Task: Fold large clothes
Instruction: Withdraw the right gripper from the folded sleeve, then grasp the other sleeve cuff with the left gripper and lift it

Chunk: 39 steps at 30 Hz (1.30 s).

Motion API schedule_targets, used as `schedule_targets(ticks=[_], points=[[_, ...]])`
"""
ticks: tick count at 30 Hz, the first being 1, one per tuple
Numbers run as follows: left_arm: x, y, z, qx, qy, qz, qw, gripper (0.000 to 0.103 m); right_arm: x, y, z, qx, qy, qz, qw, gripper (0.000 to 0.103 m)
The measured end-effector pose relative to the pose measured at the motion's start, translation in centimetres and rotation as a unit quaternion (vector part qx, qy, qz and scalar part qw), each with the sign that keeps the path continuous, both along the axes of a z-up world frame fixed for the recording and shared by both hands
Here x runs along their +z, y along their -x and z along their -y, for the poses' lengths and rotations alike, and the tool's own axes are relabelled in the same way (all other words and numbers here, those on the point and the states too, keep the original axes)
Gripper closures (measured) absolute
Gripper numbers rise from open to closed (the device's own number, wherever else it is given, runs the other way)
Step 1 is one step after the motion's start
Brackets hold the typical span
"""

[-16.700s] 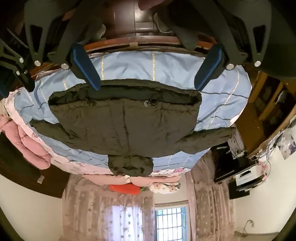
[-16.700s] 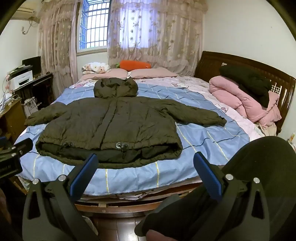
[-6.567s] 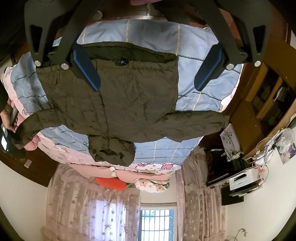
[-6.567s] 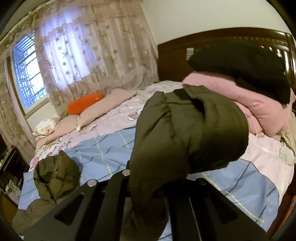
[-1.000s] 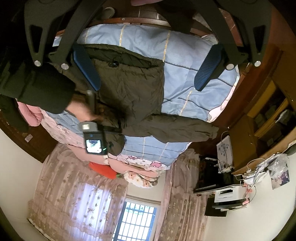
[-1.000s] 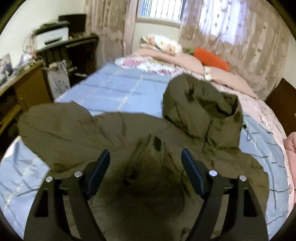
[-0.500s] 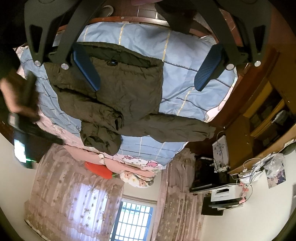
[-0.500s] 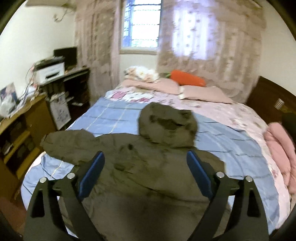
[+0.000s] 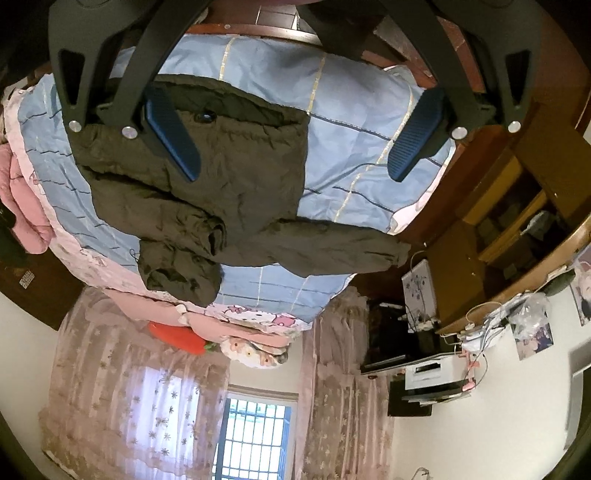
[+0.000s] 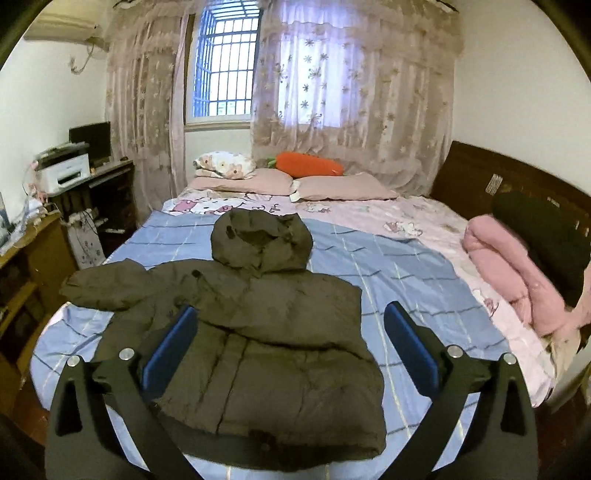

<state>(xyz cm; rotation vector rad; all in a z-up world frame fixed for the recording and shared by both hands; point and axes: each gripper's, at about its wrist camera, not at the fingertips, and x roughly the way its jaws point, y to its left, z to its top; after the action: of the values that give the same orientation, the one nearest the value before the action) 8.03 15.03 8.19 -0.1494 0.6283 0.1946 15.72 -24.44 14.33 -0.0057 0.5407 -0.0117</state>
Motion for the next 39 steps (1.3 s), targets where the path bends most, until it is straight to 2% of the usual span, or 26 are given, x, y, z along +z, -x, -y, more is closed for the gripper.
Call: schedule_targets(ticks=[6, 11, 16, 21, 24, 28, 35, 37, 39], points=[[0.3, -0.2, 0.6, 0.016, -0.015, 0.013, 0.9997, 0.002, -1.9, 2.3, 2.2, -0.022, -0.034, -0.034, 0.999, 0.002], [0.7, -0.3, 1.2, 0.036, -0.03, 0.04, 0.9981, 0.002, -1.8, 2.9, 2.8, -0.022, -0.027, -0.022, 0.999, 0.002], [0.6, -0.8, 2.3, 0.031, -0.04, 0.037, 0.9981, 0.002, -1.7, 3.2, 3.7, -0.024, -0.037, -0.017, 0.999, 0.002], [0.7, -0.9, 2.8, 0.042, -0.052, 0.057, 0.9961, 0.002, -1.6, 3.3, 4.0, -0.021, -0.037, -0.018, 0.999, 0.002], [0.3, -1.5, 2.7, 0.038, -0.046, 0.038, 0.9975, 0.002, -1.6, 3.4, 4.1, -0.021, -0.038, -0.018, 0.999, 0.002], [-0.1, -1.9, 2.4, 0.058, -0.063, 0.017, 0.9962, 0.002, -1.7, 3.5, 4.2, -0.019, -0.041, -0.02, 0.999, 0.002], [-0.1, -2.2, 0.0, 0.066, -0.022, 0.006, 0.9975, 0.002, -1.9, 3.1, 4.1, -0.013, -0.04, -0.03, 0.999, 0.002], [-0.1, -2.5, -1.1, 0.062, 0.009, 0.002, 0.998, 0.002, -2.0, 2.8, 3.9, -0.011, -0.039, -0.035, 0.999, 0.002], [-0.2, -2.7, -3.0, 0.065, 0.064, -0.002, 0.9958, 0.002, -2.2, 2.6, 3.6, -0.01, -0.037, -0.038, 0.999, 0.002]])
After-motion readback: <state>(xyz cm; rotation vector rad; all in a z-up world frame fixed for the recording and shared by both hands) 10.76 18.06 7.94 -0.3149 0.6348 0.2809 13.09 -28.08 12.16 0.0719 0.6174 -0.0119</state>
